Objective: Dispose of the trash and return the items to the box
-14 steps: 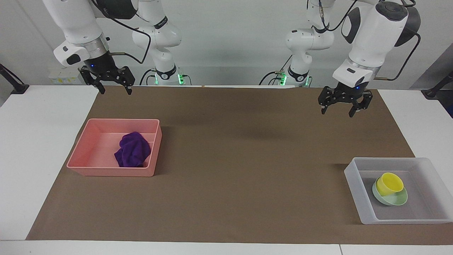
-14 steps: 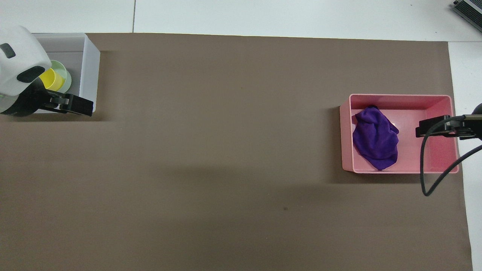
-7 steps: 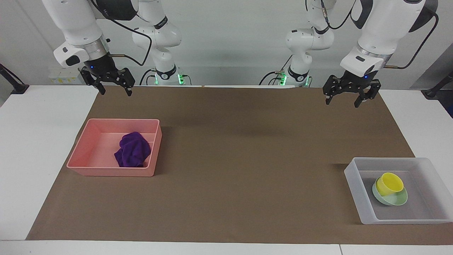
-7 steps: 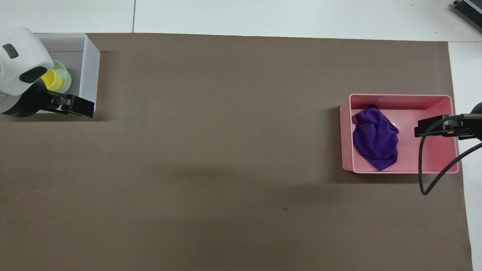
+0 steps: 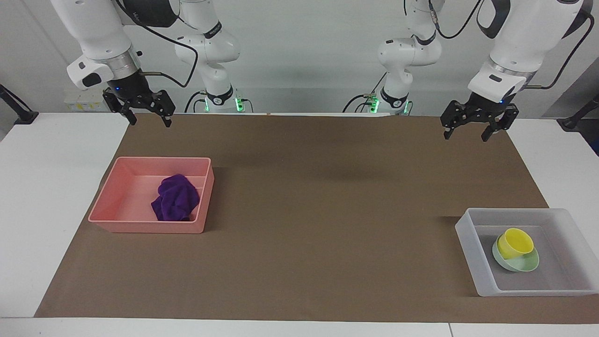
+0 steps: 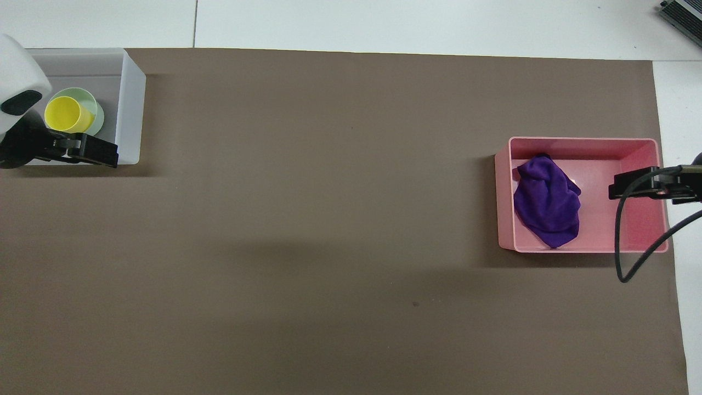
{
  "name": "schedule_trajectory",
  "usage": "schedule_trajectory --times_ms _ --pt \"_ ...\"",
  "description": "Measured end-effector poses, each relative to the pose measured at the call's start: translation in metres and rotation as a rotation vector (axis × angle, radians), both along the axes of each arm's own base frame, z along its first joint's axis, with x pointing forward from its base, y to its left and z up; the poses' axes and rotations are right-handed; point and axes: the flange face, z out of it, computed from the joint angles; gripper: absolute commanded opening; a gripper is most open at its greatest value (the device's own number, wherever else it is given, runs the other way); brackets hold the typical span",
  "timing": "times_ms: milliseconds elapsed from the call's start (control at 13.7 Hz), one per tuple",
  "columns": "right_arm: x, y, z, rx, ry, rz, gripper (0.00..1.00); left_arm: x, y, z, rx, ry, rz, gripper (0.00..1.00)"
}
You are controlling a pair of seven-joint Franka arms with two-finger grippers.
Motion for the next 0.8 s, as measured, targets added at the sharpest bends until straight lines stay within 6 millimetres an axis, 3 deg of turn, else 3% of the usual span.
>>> schedule_trajectory --times_ms 366,805 --pt "0.0 -0.006 0.01 0.0 -0.01 -0.011 1.0 -0.015 0.002 0.008 0.009 0.04 0.003 1.0" --pt "-0.002 -0.012 0.013 0.006 -0.001 -0.023 1.0 -0.016 0.022 0.01 0.009 0.051 0.037 1.0"
